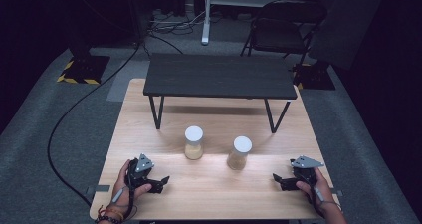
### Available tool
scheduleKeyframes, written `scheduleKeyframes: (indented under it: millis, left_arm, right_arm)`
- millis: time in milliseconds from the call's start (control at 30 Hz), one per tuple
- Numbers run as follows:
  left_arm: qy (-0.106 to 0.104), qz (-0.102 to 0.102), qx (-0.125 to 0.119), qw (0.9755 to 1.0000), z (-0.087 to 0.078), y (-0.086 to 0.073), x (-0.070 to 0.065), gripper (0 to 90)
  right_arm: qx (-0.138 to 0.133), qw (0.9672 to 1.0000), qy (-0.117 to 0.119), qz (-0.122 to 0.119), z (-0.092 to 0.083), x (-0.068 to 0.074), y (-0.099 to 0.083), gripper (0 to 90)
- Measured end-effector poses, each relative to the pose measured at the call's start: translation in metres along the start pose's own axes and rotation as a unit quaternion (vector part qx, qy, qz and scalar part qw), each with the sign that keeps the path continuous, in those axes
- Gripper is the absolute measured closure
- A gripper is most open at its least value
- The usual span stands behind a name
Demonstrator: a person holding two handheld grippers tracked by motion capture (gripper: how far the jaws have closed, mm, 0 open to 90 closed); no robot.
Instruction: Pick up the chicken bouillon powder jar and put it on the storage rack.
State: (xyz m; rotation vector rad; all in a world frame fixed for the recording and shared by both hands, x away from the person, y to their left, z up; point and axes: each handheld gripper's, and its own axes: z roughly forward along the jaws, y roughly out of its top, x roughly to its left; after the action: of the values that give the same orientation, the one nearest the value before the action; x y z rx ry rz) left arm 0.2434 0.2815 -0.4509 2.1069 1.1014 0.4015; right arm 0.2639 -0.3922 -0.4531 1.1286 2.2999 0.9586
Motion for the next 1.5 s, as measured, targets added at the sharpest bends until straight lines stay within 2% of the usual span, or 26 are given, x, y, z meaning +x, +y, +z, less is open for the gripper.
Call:
scheduleKeyframes:
  millis: [33,100,200,300,1133,1500]
  left_arm:
    - [0.0,0.0,0.0,1.0,0.0,0.0,0.0,4.4]
    - [0.013,0.012,0.015,0.9997,0.003,0.002,-0.004,3.5]
    - [0.018,0.014,0.015,0.9996,0.004,0.002,-0.006,2.1]
    - [0.023,0.006,0.018,0.9995,0.005,0.002,-0.008,0.4]
    - [0.025,0.006,0.018,0.9995,0.005,0.003,-0.008,0.5]
    - [0.035,-0.005,0.02,0.9992,0.004,0.003,-0.013,0.5]
  right_arm:
    - [0.005,0.9999,0.006,0.013,-0.001,-0.006,-0.001,0.5]
    - [0.008,0.9997,0.008,0.021,-0.002,-0.011,-0.003,0.5]
    - [0.009,0.9997,0.012,0.019,-0.002,-0.013,-0.003,0.0]
    - [0.009,0.9997,0.012,0.02,-0.002,-0.013,-0.003,0.0]
    - [0.008,0.9997,0.014,0.018,-0.002,-0.014,-0.003,0.0]
    - [0.008,0.9997,0.014,0.018,-0.002,-0.014,-0.003,0.0]
